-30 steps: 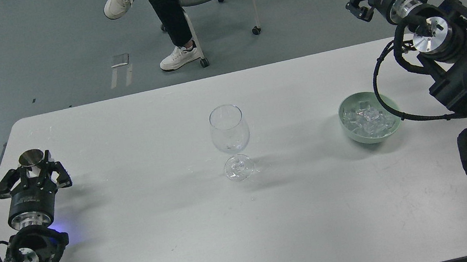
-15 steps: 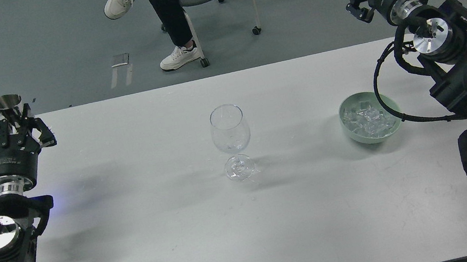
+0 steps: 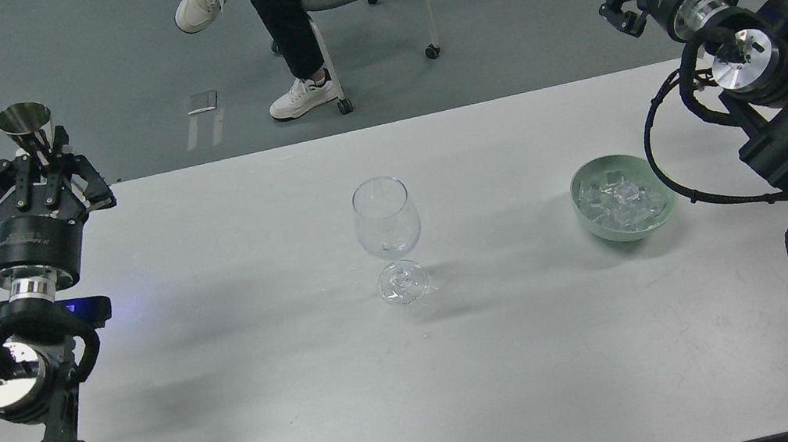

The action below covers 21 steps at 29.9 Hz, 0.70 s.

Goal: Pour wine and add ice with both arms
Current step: 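Lift the jigger with the left gripper and carry it above the wine glass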

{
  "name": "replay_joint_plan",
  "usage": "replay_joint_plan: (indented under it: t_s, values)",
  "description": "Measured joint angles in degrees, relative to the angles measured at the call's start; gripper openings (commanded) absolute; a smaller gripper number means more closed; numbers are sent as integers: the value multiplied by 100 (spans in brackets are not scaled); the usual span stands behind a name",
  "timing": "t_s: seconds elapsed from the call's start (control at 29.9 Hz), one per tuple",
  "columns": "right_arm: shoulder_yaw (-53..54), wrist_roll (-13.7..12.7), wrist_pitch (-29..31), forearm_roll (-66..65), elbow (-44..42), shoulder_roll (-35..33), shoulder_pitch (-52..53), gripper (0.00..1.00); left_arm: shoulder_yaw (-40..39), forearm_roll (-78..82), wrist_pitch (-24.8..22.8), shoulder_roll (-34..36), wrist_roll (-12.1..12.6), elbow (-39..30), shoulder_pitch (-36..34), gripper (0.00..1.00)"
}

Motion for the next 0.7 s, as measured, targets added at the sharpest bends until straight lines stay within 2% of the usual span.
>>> replay_joint_plan:
  t_s: [0.3,0.44,0.7]
  values:
    - [2,0,0,0,20,-79,-45,100,393,477,307,-330,18,-824,410,10]
    - [7,0,0,0,20,-84,-84,100,619,617,414,-427,8,-1096,508,0]
    - [11,0,0,0,26,-85,-130,100,727,1339,445,-907,3,-1155,527,0]
